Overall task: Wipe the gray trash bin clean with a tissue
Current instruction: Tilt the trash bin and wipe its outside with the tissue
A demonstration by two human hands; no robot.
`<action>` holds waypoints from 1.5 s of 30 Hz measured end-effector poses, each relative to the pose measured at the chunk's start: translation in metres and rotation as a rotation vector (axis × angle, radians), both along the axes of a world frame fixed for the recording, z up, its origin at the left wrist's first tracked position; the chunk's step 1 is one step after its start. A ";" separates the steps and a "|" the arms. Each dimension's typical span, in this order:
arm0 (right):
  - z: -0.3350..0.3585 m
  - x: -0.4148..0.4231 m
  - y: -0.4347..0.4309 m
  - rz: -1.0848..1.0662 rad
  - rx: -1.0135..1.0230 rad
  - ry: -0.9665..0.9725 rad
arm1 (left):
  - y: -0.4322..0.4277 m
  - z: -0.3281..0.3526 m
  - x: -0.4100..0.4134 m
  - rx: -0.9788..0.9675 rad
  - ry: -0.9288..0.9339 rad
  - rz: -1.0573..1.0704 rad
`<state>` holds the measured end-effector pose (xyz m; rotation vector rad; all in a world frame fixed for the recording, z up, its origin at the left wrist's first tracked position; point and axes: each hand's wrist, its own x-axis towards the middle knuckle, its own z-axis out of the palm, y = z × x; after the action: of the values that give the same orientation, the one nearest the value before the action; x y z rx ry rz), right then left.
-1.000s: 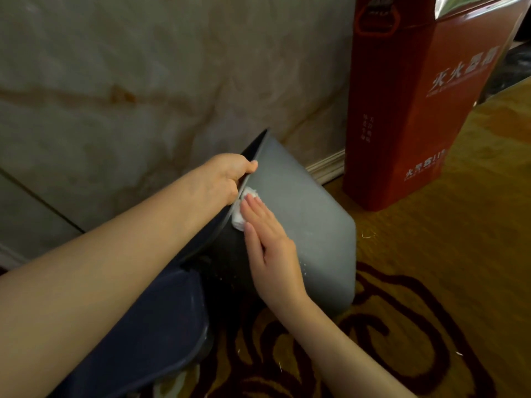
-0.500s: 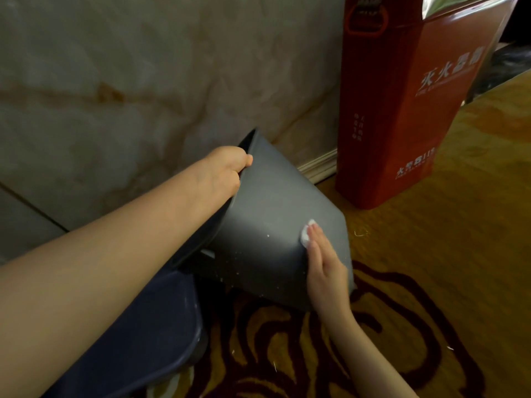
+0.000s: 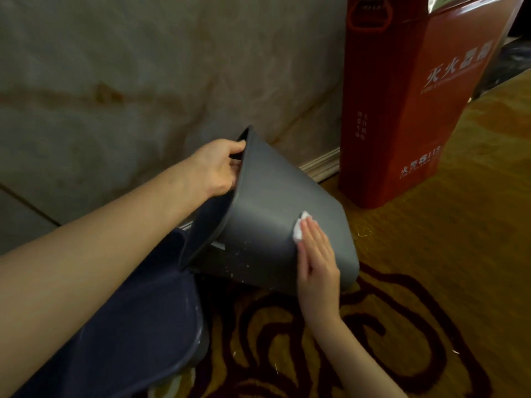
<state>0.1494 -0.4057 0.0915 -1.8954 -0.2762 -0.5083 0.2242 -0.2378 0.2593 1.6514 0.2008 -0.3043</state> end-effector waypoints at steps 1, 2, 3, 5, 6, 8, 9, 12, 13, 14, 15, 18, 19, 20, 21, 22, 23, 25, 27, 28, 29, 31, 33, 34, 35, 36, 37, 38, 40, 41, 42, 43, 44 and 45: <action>-0.004 0.004 -0.006 -0.038 0.009 0.041 | 0.001 -0.003 -0.003 -0.153 0.034 -0.011; -0.010 0.007 -0.009 -0.058 0.025 0.088 | 0.004 -0.003 -0.020 -0.144 0.031 -0.134; -0.015 0.011 -0.014 -0.061 0.030 0.126 | 0.004 -0.006 -0.029 -0.127 0.096 -0.159; -0.019 0.014 -0.020 -0.018 0.017 0.156 | 0.017 -0.011 -0.058 -0.064 0.106 -0.358; -0.019 0.014 -0.021 0.019 0.007 0.166 | 0.024 -0.015 -0.068 -0.107 0.107 -0.399; -0.016 0.018 -0.027 0.091 0.005 0.175 | 0.031 -0.026 -0.078 -0.235 0.090 -0.385; -0.014 0.022 -0.031 0.111 0.013 0.194 | 0.028 -0.029 -0.079 -0.287 0.067 -0.371; -0.006 0.039 -0.039 0.104 0.032 0.259 | 0.011 -0.033 -0.074 -0.358 -0.017 -0.377; -0.005 0.042 -0.040 0.094 0.048 0.278 | 0.006 -0.034 -0.072 -0.287 -0.050 -0.380; -0.005 0.044 -0.041 0.084 0.062 0.289 | 0.003 -0.035 -0.072 -0.135 -0.084 -0.382; -0.005 0.045 -0.042 0.077 0.078 0.299 | 0.000 -0.034 -0.072 0.063 -0.109 -0.399; -0.006 0.043 -0.040 0.067 0.104 0.318 | -0.003 -0.032 -0.074 0.428 -0.135 -0.479; -0.006 0.042 -0.039 0.064 0.119 0.324 | -0.004 -0.030 -0.075 0.403 -0.126 -0.467; -0.004 0.039 -0.037 0.054 0.138 0.330 | -0.005 -0.029 -0.076 0.368 -0.122 -0.442; 0.000 0.036 -0.034 0.042 0.161 0.333 | -0.006 -0.028 -0.075 0.336 -0.127 -0.412; 0.006 0.033 -0.029 0.034 0.187 0.310 | -0.008 -0.028 -0.072 0.305 -0.135 -0.379; 0.013 0.028 -0.024 0.038 0.213 0.258 | -0.011 -0.028 -0.068 0.268 -0.139 -0.345; 0.032 0.016 -0.009 0.081 0.240 0.113 | -0.021 -0.024 -0.060 0.169 -0.141 -0.262; 0.050 0.004 0.010 0.148 0.219 -0.018 | -0.030 -0.015 -0.052 0.089 -0.163 -0.189; 0.058 -0.001 0.019 0.181 0.202 -0.075 | -0.032 -0.010 -0.049 0.063 -0.165 -0.156; 0.064 -0.005 0.026 0.210 0.190 -0.122 | -0.033 -0.005 -0.045 0.033 -0.150 -0.122; 0.076 -0.009 0.035 0.238 0.181 -0.174 | -0.029 0.008 -0.038 -0.077 -0.056 -0.087; 0.088 -0.007 0.035 0.251 0.167 -0.189 | -0.023 0.021 -0.036 -0.204 0.019 -0.139; 0.093 -0.005 0.032 0.261 0.147 -0.186 | -0.021 0.027 -0.037 -0.254 0.041 -0.162; 0.098 -0.003 0.029 0.269 0.115 -0.176 | -0.020 0.029 -0.037 -0.288 0.055 -0.163; 0.101 -0.002 0.025 0.275 0.080 -0.161 | -0.020 0.030 -0.038 -0.309 0.067 -0.142; 0.103 0.000 0.020 0.277 0.050 -0.143 | -0.019 0.030 -0.039 -0.319 0.076 -0.114; 0.103 0.001 0.014 0.273 0.030 -0.122 | -0.020 0.028 -0.040 -0.328 0.084 -0.090; 0.097 0.004 0.002 0.234 0.006 -0.087 | -0.024 0.025 -0.041 -0.342 0.090 -0.061; 0.092 0.006 -0.004 0.202 -0.001 -0.071 | -0.025 0.024 -0.040 -0.347 0.087 -0.040; 0.087 0.009 -0.010 0.168 -0.004 -0.054 | -0.026 0.025 -0.039 -0.350 0.083 -0.013; 0.081 0.012 -0.016 0.134 -0.005 -0.034 | -0.026 0.026 -0.037 -0.345 0.078 0.019; 0.074 0.017 -0.022 0.101 -0.009 -0.012 | -0.024 0.028 -0.035 -0.329 0.075 0.054; 0.068 0.022 -0.028 0.068 -0.019 0.012 | -0.022 0.030 -0.034 -0.300 0.074 0.091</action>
<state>0.1712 -0.4332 0.1595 -1.9002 -0.3376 -0.4501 0.1903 -0.2595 0.2890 1.3318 0.2719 -0.3108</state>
